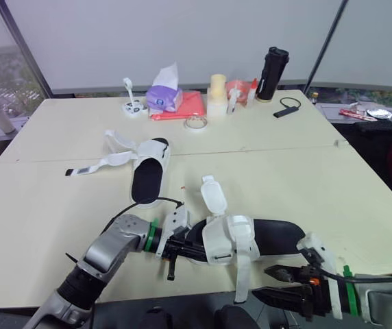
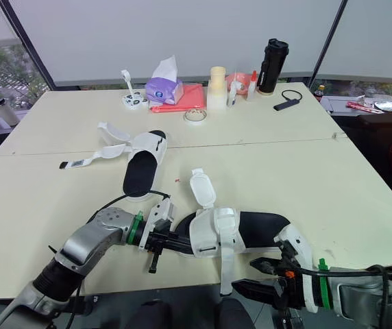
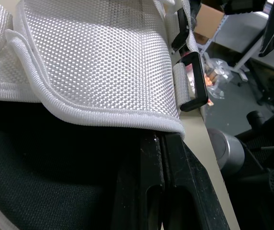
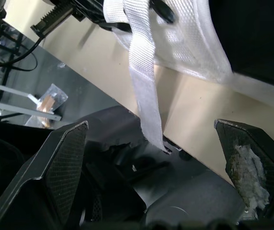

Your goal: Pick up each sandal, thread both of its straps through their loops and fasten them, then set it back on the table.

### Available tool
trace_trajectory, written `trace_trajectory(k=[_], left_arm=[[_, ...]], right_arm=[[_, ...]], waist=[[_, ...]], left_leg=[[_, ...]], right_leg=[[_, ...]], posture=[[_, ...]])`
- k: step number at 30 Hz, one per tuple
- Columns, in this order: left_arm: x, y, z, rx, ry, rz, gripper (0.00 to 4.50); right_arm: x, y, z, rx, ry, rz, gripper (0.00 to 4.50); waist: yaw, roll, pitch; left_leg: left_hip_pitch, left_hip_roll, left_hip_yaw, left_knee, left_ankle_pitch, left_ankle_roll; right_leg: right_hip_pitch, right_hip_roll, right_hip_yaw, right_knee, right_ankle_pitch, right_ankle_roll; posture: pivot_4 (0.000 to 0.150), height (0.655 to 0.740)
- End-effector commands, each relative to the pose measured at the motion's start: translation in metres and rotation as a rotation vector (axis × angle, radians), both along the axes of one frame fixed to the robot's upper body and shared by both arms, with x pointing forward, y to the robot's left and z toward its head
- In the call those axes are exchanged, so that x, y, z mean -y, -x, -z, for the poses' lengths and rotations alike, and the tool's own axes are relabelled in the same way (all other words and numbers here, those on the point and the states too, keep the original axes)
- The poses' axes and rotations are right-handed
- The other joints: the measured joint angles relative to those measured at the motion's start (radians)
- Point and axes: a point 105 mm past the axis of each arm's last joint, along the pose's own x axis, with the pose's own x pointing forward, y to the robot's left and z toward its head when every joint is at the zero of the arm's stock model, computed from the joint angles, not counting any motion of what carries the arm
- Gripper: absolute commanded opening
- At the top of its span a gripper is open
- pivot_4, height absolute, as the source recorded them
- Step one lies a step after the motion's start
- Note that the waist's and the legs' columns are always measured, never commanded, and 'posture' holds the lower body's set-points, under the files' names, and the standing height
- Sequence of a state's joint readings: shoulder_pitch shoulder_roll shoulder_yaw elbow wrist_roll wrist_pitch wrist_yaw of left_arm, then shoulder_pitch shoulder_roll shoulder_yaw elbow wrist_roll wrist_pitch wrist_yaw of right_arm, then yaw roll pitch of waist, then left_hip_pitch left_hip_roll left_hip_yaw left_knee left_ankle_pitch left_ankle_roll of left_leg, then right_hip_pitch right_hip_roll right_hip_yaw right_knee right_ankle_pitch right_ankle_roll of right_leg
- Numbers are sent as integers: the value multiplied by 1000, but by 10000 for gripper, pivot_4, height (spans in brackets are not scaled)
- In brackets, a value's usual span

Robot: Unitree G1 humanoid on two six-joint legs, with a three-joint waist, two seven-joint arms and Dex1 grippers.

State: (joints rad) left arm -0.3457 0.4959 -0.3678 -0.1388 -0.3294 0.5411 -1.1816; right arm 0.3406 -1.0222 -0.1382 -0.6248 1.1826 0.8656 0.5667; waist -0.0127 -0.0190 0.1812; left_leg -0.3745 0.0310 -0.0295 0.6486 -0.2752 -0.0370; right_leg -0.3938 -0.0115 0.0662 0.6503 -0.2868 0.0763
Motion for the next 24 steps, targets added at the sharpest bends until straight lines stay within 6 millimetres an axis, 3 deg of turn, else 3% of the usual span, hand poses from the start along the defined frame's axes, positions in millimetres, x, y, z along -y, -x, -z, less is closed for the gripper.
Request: trace_trajectory(k=[1, 2, 5, 12, 18, 24], left_arm=[[-7, 2, 6, -6, -36, -35, 0], [-8, 2, 6, -5, -38, -39, 0], [-10, 2, 6, -3, -43, -52, 0], [-19, 4, 5, 2, -60, -92, 0], [-26, 2, 4, 15, -71, -123, 0], [-27, 0, 3, 19, -70, -136, 0]], right_arm=[[-14, -6, -6, -10, -121, -35, 44808], [-18, -7, -7, -19, -154, -41, 44808], [-24, -12, -7, -41, -198, -49, 36438], [-34, -10, -2, -95, -221, -73, 1201], [-28, -15, -7, -79, -192, -21, 527], [-18, -35, -65, 109, -245, 10, 527]], waist=[[-2, 0, 0], [-4, 0, 0], [-1, 0, 0], [-1, -1, 0], [-2, -1, 0], [-3, -1, 0]], left_leg=[[0, 0, 0, 0, 0, 0], [0, 0, 0, 0, 0, 0], [0, 0, 0, -1, 0, 0], [-1, 0, 0, -1, 0, 0], [-1, 1, 0, -1, 0, 0], [-1, 1, 0, -1, 0, 0]], right_leg=[[0, 0, 0, 0, 0, 0], [0, 1, 0, 0, 0, 0], [-1, 1, 0, 0, 0, 1], [-1, 0, 0, 0, 1, 1], [-2, 0, 0, 1, 0, 1], [-2, 1, 0, 1, 1, 1]], posture=[[1500, 7400], [1500, 7400], [1500, 7400], [1500, 7400], [1500, 7400], [1500, 7400]])
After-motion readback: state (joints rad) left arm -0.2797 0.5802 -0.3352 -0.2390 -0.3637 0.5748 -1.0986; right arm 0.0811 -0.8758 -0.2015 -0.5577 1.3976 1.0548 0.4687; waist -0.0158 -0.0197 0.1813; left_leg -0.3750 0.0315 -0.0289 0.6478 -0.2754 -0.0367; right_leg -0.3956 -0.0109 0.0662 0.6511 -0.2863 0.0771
